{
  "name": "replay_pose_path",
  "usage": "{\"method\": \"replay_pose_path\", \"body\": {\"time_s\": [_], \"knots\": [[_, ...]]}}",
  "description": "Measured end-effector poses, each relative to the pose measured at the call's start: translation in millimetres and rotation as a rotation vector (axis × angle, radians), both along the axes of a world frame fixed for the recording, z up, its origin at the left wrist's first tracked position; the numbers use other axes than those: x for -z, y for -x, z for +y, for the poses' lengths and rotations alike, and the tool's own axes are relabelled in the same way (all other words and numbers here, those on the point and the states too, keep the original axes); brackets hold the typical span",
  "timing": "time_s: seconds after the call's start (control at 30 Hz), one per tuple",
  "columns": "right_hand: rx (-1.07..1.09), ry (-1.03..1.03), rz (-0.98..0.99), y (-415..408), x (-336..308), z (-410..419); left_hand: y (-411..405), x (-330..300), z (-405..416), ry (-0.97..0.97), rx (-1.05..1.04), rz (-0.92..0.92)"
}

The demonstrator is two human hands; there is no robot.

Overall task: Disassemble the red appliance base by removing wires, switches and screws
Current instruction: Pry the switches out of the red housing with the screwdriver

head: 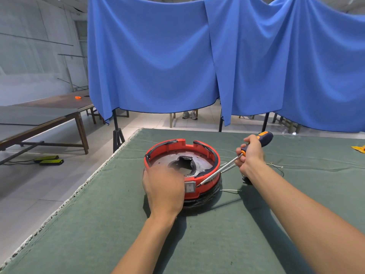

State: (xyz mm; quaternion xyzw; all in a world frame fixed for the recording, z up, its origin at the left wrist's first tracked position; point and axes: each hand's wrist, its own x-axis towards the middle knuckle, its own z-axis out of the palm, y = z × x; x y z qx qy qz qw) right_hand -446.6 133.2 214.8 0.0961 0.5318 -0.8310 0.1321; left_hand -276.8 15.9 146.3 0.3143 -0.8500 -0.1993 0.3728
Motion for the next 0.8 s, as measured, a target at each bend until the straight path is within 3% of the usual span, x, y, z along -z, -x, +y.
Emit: {"method": "replay_pose_path", "body": {"time_s": [0.2, 0.57, 0.8], "knots": [[-0.010, 0.113, -0.029, -1, 3, 3, 0, 0, 0, 0.004, 0.007, 0.041], [0.217, 0.308, -0.018, -33, 24, 50, -1, -2, 0, -0.004, 0.005, 0.057], [0.369, 0.307, 0.035, -54, 31, 51, -1, -2, -1, -0.008, 0.011, 0.069]]}}
